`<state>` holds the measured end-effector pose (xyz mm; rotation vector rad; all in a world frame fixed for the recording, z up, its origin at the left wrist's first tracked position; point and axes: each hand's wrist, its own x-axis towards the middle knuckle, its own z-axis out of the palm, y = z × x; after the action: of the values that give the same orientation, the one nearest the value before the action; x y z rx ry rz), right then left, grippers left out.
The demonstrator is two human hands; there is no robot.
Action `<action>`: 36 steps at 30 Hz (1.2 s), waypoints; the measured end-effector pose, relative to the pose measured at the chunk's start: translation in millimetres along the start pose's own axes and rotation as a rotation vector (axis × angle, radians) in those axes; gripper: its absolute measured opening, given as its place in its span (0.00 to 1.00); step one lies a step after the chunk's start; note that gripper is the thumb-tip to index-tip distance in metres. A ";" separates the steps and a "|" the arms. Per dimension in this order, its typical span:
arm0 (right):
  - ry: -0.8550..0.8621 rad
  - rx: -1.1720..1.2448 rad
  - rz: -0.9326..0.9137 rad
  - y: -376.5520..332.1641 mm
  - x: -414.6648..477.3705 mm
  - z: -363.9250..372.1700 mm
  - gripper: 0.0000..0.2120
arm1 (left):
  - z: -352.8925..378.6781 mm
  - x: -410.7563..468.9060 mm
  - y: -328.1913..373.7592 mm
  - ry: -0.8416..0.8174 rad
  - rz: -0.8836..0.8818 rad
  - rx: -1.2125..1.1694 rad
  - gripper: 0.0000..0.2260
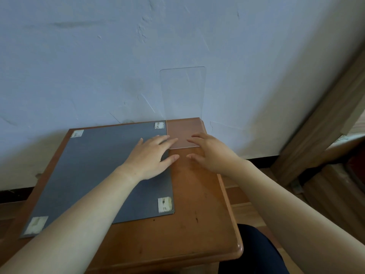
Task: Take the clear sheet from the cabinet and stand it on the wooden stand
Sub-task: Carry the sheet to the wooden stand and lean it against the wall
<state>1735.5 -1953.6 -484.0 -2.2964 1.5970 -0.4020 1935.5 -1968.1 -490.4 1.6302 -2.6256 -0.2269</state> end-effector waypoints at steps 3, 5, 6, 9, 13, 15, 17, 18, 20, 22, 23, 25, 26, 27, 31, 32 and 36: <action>-0.029 -0.001 0.002 -15.2 -2.8 -25.2 0.25 | -26.7 -11.0 1.1 0.016 -0.025 -0.057 0.26; -0.080 -0.009 0.000 -31.8 -4.5 -50.6 0.25 | -56.2 -25.0 4.6 0.072 -0.062 -0.113 0.26; -0.107 -0.006 0.006 -42.7 -4.9 -67.4 0.25 | -76.8 -32.8 6.3 0.107 -0.077 -0.135 0.27; -0.146 0.011 -0.001 -80.6 -12.0 -121.9 0.24 | -148.3 -58.0 15.2 0.158 -0.091 -0.177 0.30; -0.166 0.055 -0.018 -142.9 -24.3 -206.9 0.24 | -251.8 -91.4 30.2 0.140 -0.121 -0.154 0.29; -0.169 0.071 -0.024 -173.7 -32.1 -253.3 0.24 | -300.3 -108.4 38.9 0.133 -0.135 -0.179 0.29; -0.165 0.097 -0.019 -201.5 -42.3 -298.6 0.24 | -346.4 -127.3 49.8 0.134 -0.146 -0.244 0.28; -0.158 0.116 -0.016 -213.4 -48.6 -318.9 0.24 | -368.5 -137.0 56.9 0.134 -0.150 -0.277 0.28; -0.150 0.144 -0.005 -233.1 -63.0 -354.5 0.24 | -407.6 -155.9 72.4 0.142 -0.166 -0.310 0.27; -0.158 0.167 -0.005 -248.4 -77.5 -382.9 0.24 | -440.4 -174.6 88.8 0.156 -0.199 -0.318 0.27; -0.163 0.175 -0.015 -254.6 -83.8 -395.5 0.24 | -453.9 -182.2 96.4 0.152 -0.211 -0.311 0.27; -0.170 0.180 -0.048 -263.7 -95.3 -416.7 0.25 | -473.9 -193.9 110.4 0.122 -0.210 -0.262 0.27; -0.169 0.177 -0.071 -266.7 -99.5 -425.2 0.25 | -481.1 -198.1 116.0 0.106 -0.209 -0.224 0.27; -0.164 0.172 -0.097 -268.9 -103.1 -432.3 0.25 | -487.0 -201.7 120.8 0.094 -0.214 -0.193 0.28; -0.127 0.175 -0.197 -273.8 -113.8 -450.7 0.24 | -503.9 -217.0 141.1 0.124 -0.273 -0.205 0.29; -0.118 0.186 -0.218 -274.3 -116.7 -453.1 0.23 | -505.3 -222.4 147.0 0.141 -0.287 -0.220 0.29; -0.116 0.260 -0.312 -280.1 -128.2 -458.5 0.22 | -502.1 -250.0 170.7 0.215 -0.379 -0.272 0.28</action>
<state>1747.0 -1785.1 41.9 -2.3173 1.0636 -0.5058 1952.3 -1721.1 41.1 1.9124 -2.0163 -0.3785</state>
